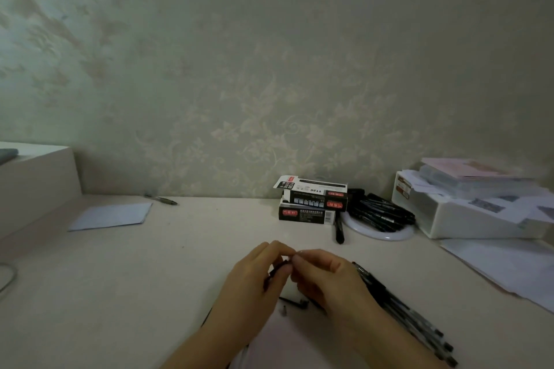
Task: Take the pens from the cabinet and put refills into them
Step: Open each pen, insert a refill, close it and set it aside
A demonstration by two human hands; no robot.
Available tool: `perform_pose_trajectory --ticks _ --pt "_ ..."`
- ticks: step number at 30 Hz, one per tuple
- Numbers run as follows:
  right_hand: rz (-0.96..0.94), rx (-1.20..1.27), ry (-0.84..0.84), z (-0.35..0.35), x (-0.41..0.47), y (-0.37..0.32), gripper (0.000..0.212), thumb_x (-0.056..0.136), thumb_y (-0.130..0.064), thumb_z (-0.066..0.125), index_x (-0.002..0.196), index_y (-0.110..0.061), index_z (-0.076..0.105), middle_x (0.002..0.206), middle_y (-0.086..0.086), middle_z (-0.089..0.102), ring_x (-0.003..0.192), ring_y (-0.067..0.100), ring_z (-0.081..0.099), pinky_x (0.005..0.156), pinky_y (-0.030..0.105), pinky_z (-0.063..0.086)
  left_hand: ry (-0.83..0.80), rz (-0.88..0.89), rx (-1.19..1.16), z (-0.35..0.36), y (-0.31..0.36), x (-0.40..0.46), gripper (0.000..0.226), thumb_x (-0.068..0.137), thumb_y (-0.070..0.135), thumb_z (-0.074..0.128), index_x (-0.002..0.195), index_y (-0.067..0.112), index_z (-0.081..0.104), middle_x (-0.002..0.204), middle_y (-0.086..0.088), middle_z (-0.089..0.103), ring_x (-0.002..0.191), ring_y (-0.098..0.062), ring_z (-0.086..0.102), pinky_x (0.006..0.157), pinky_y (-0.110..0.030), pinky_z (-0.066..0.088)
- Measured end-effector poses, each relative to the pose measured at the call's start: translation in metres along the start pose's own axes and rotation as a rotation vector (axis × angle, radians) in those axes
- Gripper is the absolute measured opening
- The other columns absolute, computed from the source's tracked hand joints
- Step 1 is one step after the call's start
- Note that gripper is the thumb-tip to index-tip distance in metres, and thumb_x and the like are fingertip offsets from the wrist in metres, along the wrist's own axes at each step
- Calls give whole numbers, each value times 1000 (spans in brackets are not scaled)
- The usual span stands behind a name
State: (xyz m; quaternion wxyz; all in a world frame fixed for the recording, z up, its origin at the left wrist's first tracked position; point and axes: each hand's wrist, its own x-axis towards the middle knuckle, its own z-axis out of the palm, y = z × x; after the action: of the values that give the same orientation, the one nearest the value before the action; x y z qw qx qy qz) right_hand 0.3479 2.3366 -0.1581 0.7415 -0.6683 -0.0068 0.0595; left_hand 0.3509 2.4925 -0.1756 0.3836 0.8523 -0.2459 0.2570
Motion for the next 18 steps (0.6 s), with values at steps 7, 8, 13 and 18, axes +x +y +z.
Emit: perform_pose_trajectory --ticks 7,8,13,18 --pt "-160 258 178 -15 7 -4 16 101 -17 51 105 -7 62 96 4 77 93 18 73 71 21 57 -77 -45 154 1 -5 -1 18 95 31 55 112 37 55 87 30 54 80 13 53 69 -5 40" --pt "-223 285 244 -22 9 -9 15 102 -17 49 106 -8 60 96 4 77 92 19 73 70 21 57 -87 -53 178 -1 -5 -1 17 95 32 55 111 35 56 87 28 54 79 12 52 68 -5 40" --pt "-551 -141 506 -68 16 -24 9 98 -19 56 96 -22 65 86 -4 74 82 9 70 68 18 55 -121 -284 290 -16 -10 -1 13 89 39 60 95 32 52 73 13 55 66 2 51 57 -10 34" --pt "-495 -974 511 -102 27 -6 11 93 -15 65 86 -18 72 79 -7 66 69 3 59 61 17 44 -235 -406 366 -32 -11 -2 28 78 53 65 76 29 50 72 8 58 62 -4 52 56 -19 39"
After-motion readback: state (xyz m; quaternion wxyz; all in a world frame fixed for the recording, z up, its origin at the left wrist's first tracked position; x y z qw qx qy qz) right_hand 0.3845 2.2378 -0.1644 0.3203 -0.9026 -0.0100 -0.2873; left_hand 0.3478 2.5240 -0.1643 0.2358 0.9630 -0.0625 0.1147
